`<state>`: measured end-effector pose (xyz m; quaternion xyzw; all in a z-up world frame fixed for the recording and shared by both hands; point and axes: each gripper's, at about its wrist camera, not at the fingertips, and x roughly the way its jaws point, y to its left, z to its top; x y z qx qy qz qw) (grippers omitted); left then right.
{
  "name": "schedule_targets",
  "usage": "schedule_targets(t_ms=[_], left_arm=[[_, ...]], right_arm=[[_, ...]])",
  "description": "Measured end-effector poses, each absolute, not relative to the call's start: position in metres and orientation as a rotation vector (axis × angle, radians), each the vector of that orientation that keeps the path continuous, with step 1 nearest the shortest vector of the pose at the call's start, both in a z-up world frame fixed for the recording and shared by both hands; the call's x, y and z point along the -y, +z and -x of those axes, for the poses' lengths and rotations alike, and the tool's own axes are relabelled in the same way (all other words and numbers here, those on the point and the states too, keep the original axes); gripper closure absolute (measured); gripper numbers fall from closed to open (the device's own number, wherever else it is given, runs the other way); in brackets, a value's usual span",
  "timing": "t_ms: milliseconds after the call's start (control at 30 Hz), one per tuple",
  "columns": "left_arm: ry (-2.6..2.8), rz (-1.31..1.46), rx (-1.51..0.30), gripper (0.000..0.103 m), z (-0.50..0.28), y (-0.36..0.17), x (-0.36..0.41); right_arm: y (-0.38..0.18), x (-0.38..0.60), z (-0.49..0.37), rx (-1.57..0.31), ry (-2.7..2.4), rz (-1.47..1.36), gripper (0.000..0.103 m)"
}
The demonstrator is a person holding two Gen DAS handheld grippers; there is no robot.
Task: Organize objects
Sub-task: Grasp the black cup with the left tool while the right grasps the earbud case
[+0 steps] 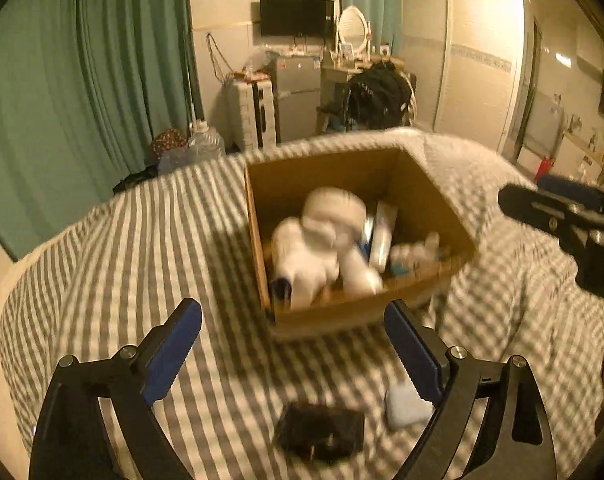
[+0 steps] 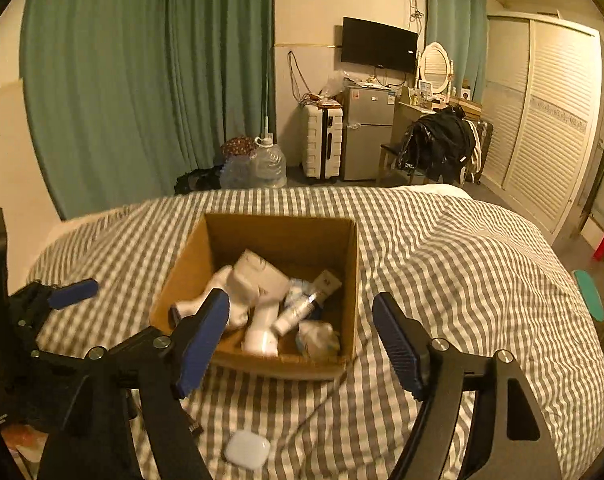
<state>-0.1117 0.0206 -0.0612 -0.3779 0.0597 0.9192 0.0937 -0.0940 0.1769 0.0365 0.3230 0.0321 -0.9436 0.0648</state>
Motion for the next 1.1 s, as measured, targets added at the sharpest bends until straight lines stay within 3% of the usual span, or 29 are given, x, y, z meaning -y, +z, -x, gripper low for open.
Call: schedule_targets(t_ms=[433, 567, 667, 1100], left_arm=[[2.618, 1.373, -0.326, 0.008, 0.084, -0.158, -0.036], [2.580, 1.469, -0.280, 0.008, 0.094, -0.178, -0.037], [2.566, 1.463, -0.294, 0.025, 0.095, -0.182, -0.042], [2.745, 1.320, -0.274, 0.025, 0.075, -0.133, -0.016]], right_arm=[[-0.069, -0.181, 0.070, -0.095, -2.772, -1.179, 0.029], [-0.092, -0.182, 0.069, -0.091, -2.732, -1.239, 0.029], [-0.101, -0.184, 0.068, -0.081, -2.727, -1.262, 0.029], [-0.113, -0.169, 0.063, -0.107, -2.668, -1.306, 0.029]])
